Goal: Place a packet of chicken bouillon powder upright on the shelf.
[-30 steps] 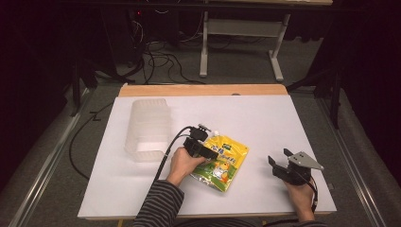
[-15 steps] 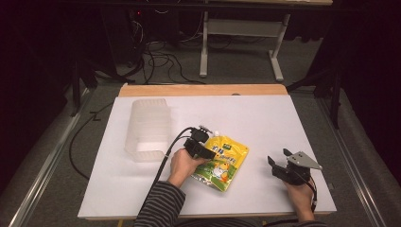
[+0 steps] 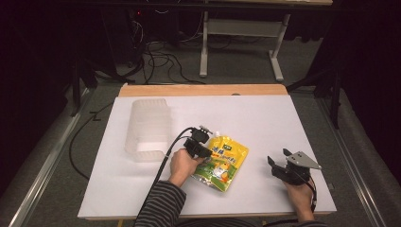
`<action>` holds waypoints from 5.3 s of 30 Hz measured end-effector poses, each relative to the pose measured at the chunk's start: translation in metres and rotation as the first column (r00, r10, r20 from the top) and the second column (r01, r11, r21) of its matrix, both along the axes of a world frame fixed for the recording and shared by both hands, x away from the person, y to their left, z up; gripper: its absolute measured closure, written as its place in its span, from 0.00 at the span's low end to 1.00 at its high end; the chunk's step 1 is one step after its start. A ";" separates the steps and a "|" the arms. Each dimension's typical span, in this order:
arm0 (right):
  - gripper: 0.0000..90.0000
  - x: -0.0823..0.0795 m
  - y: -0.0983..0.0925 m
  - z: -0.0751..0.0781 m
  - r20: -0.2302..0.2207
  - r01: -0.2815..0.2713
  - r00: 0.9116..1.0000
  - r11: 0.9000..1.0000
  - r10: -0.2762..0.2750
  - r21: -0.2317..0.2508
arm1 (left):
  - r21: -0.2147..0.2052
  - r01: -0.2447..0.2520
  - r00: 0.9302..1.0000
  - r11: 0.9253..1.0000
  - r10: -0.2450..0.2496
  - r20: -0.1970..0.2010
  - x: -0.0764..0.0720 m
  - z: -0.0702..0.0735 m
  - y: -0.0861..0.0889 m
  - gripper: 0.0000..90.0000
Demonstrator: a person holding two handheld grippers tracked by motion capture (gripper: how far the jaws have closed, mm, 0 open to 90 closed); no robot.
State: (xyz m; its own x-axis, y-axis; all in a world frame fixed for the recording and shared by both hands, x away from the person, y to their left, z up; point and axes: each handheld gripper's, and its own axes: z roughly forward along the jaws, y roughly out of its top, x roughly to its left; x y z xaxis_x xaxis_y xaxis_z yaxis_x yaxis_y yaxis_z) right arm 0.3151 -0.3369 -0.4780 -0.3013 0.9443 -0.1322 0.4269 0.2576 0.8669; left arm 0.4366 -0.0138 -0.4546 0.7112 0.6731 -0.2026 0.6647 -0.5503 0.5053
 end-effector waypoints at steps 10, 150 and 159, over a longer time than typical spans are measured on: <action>0.36 0.000 -0.001 0.000 -0.002 -0.005 1.000 1.000 0.005 0.002 | -0.032 0.015 1.000 0.999 -0.014 0.025 -0.004 0.009 0.003 0.98; 0.35 -0.001 0.001 0.000 0.009 -0.008 1.000 1.000 0.008 -0.017 | -0.030 -0.174 0.918 0.984 0.173 0.356 0.008 0.126 0.168 0.98; 0.35 -0.001 0.002 0.000 0.013 -0.010 1.000 1.000 0.010 -0.021 | -0.018 -0.201 0.938 0.979 0.198 0.284 0.011 0.127 0.171 0.97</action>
State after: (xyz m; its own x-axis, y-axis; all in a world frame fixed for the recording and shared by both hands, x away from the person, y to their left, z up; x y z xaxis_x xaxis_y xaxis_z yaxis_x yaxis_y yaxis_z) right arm 0.3141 -0.3351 -0.4782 -0.3090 0.9382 -0.1562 0.4132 0.2803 0.8664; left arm 0.4474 0.1574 -0.3277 0.5887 0.8083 -0.0041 0.5918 -0.4275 0.6834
